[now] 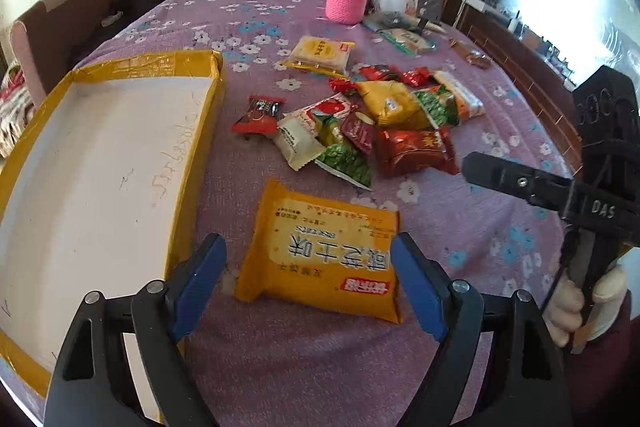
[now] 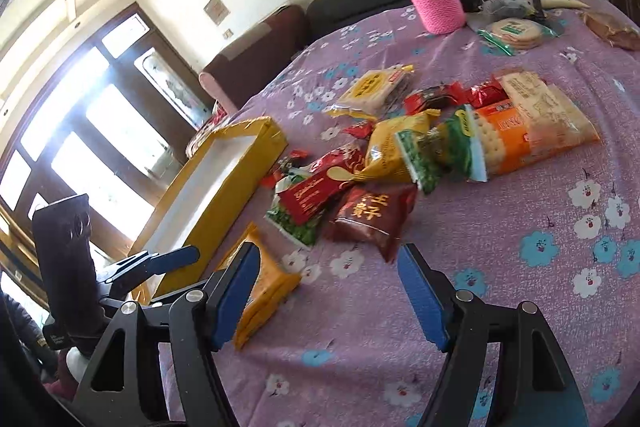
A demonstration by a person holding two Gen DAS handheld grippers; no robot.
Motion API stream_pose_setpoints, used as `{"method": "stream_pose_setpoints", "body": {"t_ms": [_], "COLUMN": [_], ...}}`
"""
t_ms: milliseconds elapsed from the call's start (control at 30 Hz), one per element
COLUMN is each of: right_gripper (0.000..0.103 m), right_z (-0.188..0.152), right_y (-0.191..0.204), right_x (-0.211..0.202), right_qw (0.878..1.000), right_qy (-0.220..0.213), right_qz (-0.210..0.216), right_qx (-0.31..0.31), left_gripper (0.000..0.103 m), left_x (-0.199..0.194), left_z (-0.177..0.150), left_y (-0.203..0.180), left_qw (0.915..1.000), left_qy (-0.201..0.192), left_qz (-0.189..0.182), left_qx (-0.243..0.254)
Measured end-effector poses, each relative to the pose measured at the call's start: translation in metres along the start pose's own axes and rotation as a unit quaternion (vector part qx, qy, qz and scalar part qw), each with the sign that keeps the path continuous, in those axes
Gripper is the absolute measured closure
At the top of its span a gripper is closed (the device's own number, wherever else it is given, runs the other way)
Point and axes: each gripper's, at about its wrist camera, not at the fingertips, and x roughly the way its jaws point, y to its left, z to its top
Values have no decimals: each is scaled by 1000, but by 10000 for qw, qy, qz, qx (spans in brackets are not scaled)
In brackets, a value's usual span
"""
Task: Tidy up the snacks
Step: 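Move the left tool toward the large yellow cheese biscuit bag, then grasp the yellow biscuit bag with the left tool while the right tool grasps a brown candy packet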
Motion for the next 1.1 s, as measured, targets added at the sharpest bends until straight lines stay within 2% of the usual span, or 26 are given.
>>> {"method": "stream_pose_setpoints", "body": {"t_ms": [100, 200, 267, 300, 367, 400, 467, 567, 633, 733, 800, 900, 1000, 1100], "right_gripper": [29, 29, 29, 29, 29, 29, 28, 27, 27, 27, 26, 26, 26, 25], "right_z": [-1, -2, -1, -1, -2, -2, -2, -3, -3, -3, -3, -2, -2, -1], "right_y": [-4, -7, -8, -8, -9, -10, -13, -14, -13, -17, -22, -29, -30, -29], "right_x": [-5, -15, -17, -16, -17, -19, -20, -21, -20, -21, -23, -23, -21, -19], "right_qw": [10000, 9997, 9996, 9995, 9995, 9994, 9992, 9990, 9991, 9989, 9984, 9977, 9977, 9979], "right_qy": [-87, -198, -229, -231, -221, -227, -250, -261, -266, -293, -350, -360, -308, -274], "right_qz": [12, 122, 140, 149, 175, 174, 188, 214, 151, 69, 2, -66, -86, -103], "right_qx": [41, 94, 104, 121, 173, 201, 263, 309, 294, 366, 442, 566, 595, 579], "left_gripper": [18, 18, 16, 16, 16, 16, 16, 16, 16, 16, 16, 16, 16, 16], "left_x": [14, 34, 36, 35, 28, 20, 7, -9, -6, 14, 31, 48, 36, 18], "left_z": [9, 17, 17, 15, 12, 10, 11, 18, 24, 33, 33, 30, 19, 4], "left_y": [-1, -4, -12, -18, -28, -30, -34, -39, -43, -53, -57, -57, -56, -64], "left_qw": [9997, 9992, 9984, 9979, 9947, 9915, 9897, 9902, 9885, 9839, 9800, 9739, 9660, 9571], "left_qy": [23, 245, 447, 474, 593, 642, 511, 141, 121, 291, 543, 981, 1067, 1119], "left_qz": [154, 188, -177, -205, -635, -980, -1150, -921, -943, -957, -970, -1299, -1708, -1871], "left_qx": [169, 241, 304, 399, 558, 574, 684, 1042, 1177, 1479, 1652, 1583, 1621, 1909]}}
